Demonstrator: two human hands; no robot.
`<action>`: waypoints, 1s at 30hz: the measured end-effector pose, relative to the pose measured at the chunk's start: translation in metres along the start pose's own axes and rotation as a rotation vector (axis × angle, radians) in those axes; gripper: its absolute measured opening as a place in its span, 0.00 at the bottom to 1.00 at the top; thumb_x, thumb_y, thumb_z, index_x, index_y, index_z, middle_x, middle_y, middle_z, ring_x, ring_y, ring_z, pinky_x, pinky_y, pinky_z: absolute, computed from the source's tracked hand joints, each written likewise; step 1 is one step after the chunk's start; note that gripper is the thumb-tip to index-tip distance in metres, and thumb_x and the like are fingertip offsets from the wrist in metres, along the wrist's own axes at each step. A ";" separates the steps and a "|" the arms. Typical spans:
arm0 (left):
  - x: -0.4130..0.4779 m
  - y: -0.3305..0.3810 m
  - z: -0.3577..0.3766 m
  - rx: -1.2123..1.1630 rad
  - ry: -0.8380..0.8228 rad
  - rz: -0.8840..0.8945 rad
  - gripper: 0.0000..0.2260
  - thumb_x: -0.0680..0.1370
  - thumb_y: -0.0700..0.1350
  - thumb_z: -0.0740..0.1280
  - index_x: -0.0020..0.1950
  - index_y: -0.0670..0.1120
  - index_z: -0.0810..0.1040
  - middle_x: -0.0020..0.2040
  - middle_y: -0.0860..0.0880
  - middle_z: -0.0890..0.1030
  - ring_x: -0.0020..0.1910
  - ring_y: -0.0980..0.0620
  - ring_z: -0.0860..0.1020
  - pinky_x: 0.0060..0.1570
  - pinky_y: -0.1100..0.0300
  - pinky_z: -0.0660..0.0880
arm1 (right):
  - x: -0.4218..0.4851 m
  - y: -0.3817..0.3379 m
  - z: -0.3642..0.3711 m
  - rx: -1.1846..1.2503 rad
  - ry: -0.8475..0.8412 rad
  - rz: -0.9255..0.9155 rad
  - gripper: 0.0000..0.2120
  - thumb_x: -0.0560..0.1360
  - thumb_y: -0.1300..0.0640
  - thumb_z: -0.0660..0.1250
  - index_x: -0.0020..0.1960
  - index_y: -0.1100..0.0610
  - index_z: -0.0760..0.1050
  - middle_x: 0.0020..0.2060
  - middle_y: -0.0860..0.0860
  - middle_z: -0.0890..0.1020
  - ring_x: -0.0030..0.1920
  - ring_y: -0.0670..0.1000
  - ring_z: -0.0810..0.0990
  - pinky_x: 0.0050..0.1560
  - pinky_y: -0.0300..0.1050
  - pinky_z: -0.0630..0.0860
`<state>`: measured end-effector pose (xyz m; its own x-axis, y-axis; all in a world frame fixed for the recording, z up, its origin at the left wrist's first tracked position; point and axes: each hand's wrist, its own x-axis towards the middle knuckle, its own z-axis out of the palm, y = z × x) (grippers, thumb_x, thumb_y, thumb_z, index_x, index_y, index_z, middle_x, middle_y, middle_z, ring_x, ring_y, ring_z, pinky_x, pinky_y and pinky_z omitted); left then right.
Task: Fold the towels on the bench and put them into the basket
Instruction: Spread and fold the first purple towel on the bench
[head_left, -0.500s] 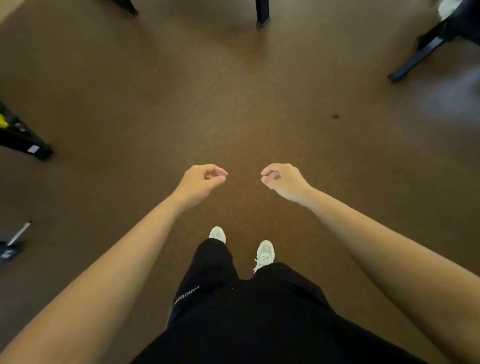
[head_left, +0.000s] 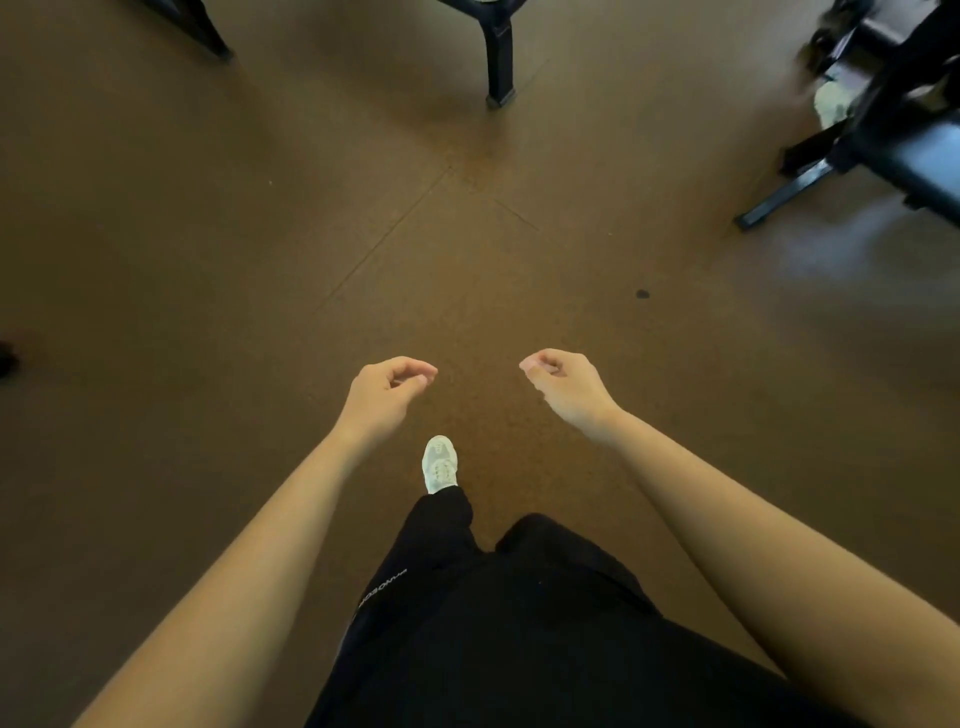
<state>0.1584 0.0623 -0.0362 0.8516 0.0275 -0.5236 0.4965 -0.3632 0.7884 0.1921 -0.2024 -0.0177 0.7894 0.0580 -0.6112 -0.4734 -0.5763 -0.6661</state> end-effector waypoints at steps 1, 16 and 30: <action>0.015 0.005 -0.007 -0.006 0.003 0.000 0.10 0.80 0.42 0.67 0.50 0.55 0.86 0.49 0.56 0.87 0.53 0.52 0.83 0.58 0.51 0.78 | 0.009 -0.008 0.000 0.017 0.009 0.011 0.15 0.84 0.51 0.61 0.58 0.60 0.80 0.46 0.51 0.83 0.49 0.51 0.81 0.54 0.48 0.78; 0.257 0.144 -0.069 0.109 -0.079 0.004 0.07 0.80 0.45 0.69 0.49 0.56 0.86 0.50 0.51 0.86 0.53 0.45 0.83 0.57 0.47 0.79 | 0.235 -0.123 -0.082 0.104 0.032 0.011 0.08 0.80 0.53 0.66 0.55 0.53 0.82 0.40 0.45 0.81 0.51 0.50 0.82 0.56 0.45 0.76; 0.482 0.253 -0.206 -0.032 0.072 0.024 0.06 0.79 0.41 0.71 0.52 0.50 0.86 0.50 0.52 0.87 0.53 0.54 0.84 0.54 0.61 0.76 | 0.495 -0.345 -0.139 0.003 -0.093 -0.049 0.05 0.80 0.55 0.67 0.53 0.51 0.81 0.34 0.47 0.77 0.42 0.49 0.79 0.49 0.43 0.75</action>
<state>0.7289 0.1756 -0.0222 0.8724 0.0862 -0.4812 0.4803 -0.3344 0.8108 0.8005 -0.0883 -0.0312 0.7721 0.1620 -0.6145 -0.4361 -0.5683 -0.6978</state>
